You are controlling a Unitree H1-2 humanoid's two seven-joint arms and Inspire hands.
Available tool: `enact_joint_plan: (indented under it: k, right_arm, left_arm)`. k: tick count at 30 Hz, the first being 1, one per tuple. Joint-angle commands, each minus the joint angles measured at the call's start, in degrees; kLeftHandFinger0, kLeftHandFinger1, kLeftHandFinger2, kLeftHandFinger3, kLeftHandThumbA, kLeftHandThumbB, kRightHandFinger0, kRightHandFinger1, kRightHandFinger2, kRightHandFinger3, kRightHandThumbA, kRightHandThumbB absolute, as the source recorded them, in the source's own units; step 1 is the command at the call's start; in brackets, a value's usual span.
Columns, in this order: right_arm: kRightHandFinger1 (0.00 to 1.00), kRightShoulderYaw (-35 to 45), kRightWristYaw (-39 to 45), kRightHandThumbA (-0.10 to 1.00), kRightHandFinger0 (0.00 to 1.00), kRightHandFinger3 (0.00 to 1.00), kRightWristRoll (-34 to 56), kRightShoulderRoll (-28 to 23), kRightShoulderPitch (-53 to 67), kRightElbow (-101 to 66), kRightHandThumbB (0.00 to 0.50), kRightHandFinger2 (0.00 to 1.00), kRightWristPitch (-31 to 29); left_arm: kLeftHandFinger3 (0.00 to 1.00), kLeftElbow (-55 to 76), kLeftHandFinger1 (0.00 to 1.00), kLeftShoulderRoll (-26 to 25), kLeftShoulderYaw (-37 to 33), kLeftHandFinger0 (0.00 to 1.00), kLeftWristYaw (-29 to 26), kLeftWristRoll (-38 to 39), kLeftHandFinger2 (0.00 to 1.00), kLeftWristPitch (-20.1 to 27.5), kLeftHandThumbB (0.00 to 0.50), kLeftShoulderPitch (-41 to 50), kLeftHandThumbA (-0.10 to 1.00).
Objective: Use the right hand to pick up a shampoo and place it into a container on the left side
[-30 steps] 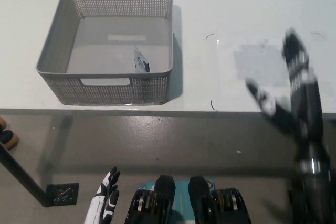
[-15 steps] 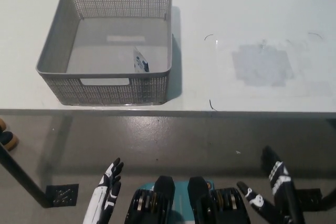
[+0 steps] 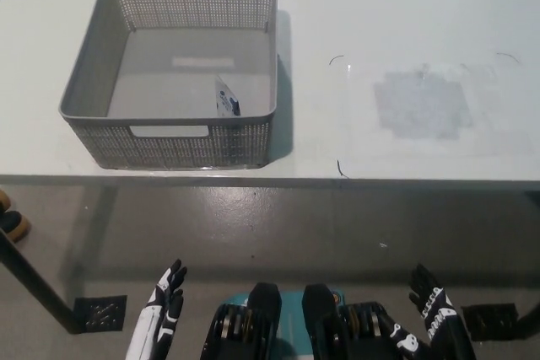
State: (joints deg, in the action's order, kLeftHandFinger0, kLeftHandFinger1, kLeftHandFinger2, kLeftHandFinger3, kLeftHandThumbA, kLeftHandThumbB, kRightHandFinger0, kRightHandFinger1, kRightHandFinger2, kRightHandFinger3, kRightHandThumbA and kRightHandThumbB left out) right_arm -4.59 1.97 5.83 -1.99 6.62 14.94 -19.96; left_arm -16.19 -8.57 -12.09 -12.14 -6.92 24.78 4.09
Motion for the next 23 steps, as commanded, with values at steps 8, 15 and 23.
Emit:
enact_joint_plan:
  k: [8, 15, 23]
  right_arm:
    - [1.0, 1.12, 2.22, 0.98, 1.0, 1.0, 1.82, 0.96, -2.25, 2.75, 0.335, 1.0, -4.12]
    - [1.0, 1.29, 3.27, 0.96, 1.0, 1.0, 3.18, 0.78, -2.69, 3.03, 0.357, 1.0, -3.41]
    - [1.0, 1.25, 2.7, 0.97, 1.0, 1.0, 2.11, 0.71, -2.64, 3.3, 0.379, 1.0, -3.14]
  left_arm:
    - [1.0, -0.23, 1.0, 0.01, 0.91, 1.0, 0.43, 0.15, 1.0, 2.15, 0.268, 0.99, 1.0]
    - [1.0, -0.79, 1.0, 0.05, 0.83, 1.0, 0.35, 0.03, 1.0, 2.15, 0.276, 0.55, 1.0]
    - [1.0, -1.05, 1.0, 0.17, 0.87, 1.0, 0.63, 0.68, 1.0, 2.15, 0.275, 0.48, 1.0]
